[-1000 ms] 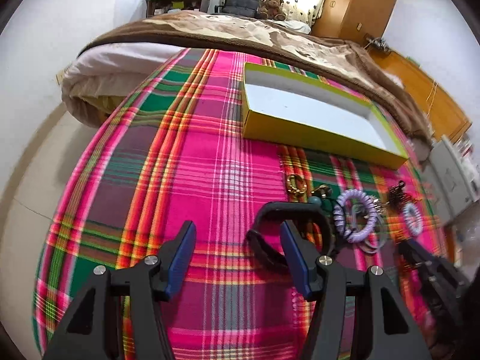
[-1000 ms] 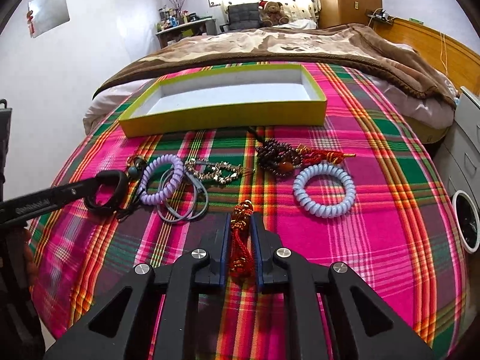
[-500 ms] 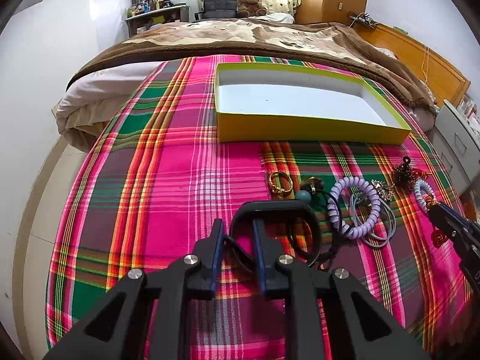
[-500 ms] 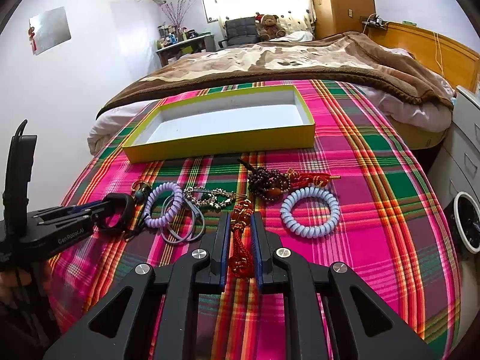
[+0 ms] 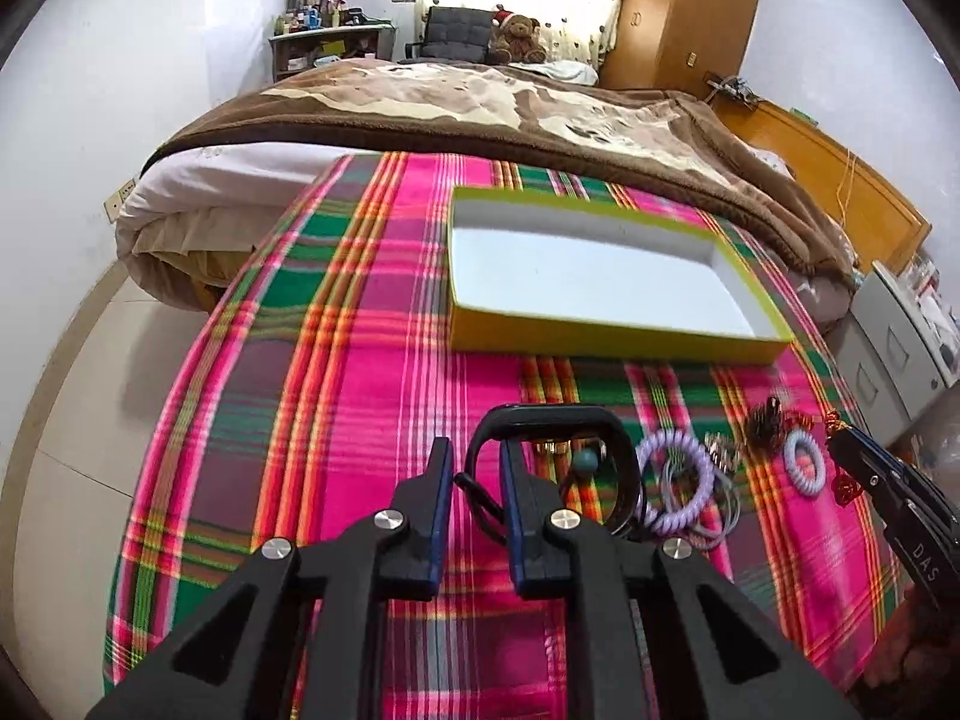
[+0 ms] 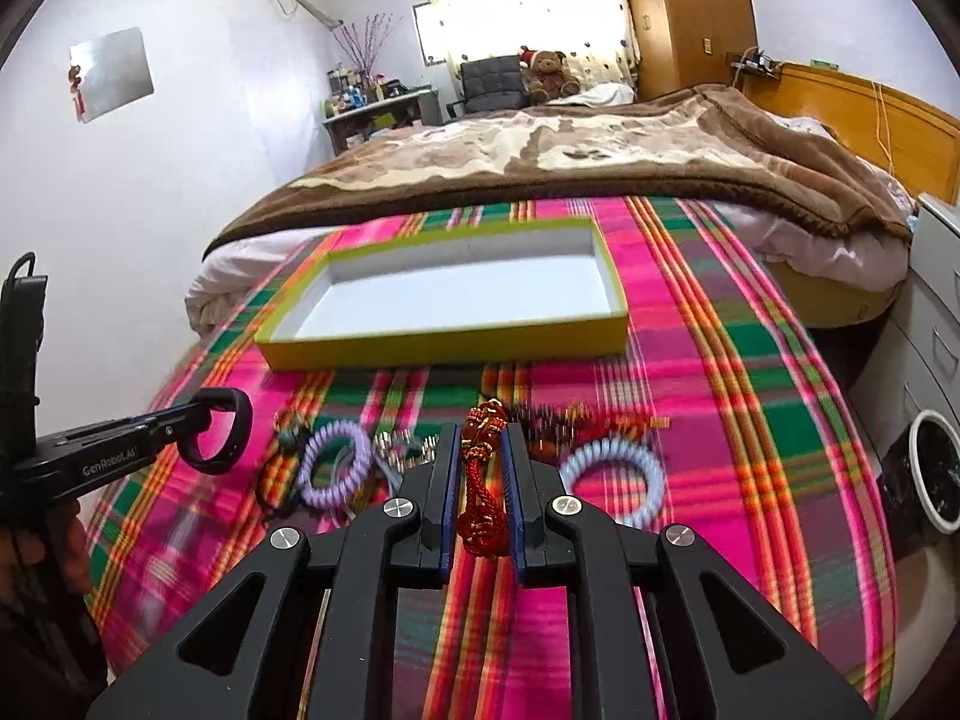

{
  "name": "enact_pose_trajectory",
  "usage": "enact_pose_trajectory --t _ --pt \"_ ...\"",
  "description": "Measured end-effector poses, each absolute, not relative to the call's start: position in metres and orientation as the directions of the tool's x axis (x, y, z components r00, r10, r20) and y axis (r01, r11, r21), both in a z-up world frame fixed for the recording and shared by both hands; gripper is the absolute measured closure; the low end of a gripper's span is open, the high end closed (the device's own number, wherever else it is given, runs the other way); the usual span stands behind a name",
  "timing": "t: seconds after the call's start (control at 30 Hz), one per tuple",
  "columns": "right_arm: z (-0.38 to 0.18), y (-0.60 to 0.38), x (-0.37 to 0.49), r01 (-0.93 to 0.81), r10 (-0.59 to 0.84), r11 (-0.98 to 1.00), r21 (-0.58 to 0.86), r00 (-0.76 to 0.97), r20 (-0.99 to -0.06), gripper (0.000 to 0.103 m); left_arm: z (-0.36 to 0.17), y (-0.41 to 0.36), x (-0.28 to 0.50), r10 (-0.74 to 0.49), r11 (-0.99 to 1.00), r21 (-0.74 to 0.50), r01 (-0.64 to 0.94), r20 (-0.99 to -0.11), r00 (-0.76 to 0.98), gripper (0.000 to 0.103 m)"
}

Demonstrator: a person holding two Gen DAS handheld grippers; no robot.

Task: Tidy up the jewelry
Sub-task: 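Carry the strap and charm with both tools over the yellow box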

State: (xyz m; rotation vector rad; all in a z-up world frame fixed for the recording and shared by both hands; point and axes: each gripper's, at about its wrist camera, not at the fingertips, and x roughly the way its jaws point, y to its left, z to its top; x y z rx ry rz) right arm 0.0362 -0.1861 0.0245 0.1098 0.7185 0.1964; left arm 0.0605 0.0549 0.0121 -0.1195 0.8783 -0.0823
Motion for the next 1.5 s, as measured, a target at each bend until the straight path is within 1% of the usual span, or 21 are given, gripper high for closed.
enact_pose_trajectory --t 0.3,0.37,0.5,0.6,0.7,0.77,1.03,1.3,1.5 --pt "0.049 -0.199 0.086 -0.156 0.217 0.976 0.152 0.758 -0.615 0.089 0.036 0.052 0.100 -0.133 0.988 -0.149 0.033 -0.734 0.666 0.087" --pt "0.051 -0.201 0.102 -0.154 0.204 0.979 0.135 0.759 -0.618 0.089 0.040 0.050 0.109 -0.131 0.989 -0.143 0.038 -0.724 0.678 0.087" --pt "0.050 -0.206 0.133 -0.158 0.212 0.977 0.142 0.743 -0.634 0.089 0.039 0.050 0.136 -0.151 0.985 -0.167 0.039 -0.735 0.661 0.087" --pt "0.045 -0.206 0.155 -0.162 0.200 0.980 0.118 0.731 -0.653 0.089 0.041 0.046 0.152 -0.140 0.988 -0.145 0.048 -0.730 0.669 0.087" --pt "0.038 -0.206 0.177 -0.171 0.188 0.981 0.092 0.711 -0.677 0.089 0.038 0.045 0.170 -0.150 0.987 -0.154 0.052 -0.739 0.657 0.087" --pt "0.034 -0.204 0.188 -0.193 0.190 0.978 0.074 0.702 -0.686 0.089 0.033 0.042 0.180 -0.141 0.989 -0.138 0.057 -0.747 0.649 0.087" --pt "0.008 -0.196 0.227 -0.213 0.175 0.976 0.046 0.642 -0.746 0.089 0.004 0.037 0.217 -0.158 0.986 -0.162 0.046 -0.797 0.583 0.087" --pt "-0.012 -0.190 0.243 -0.235 0.178 0.971 0.044 0.587 -0.790 0.089 -0.015 0.036 0.230 -0.147 0.988 -0.154 0.033 -0.822 0.550 0.087" --pt "-0.018 -0.184 0.245 -0.253 0.173 0.967 0.031 0.565 -0.807 0.089 -0.014 0.034 0.233 -0.146 0.988 -0.152 0.036 -0.823 0.549 0.086"
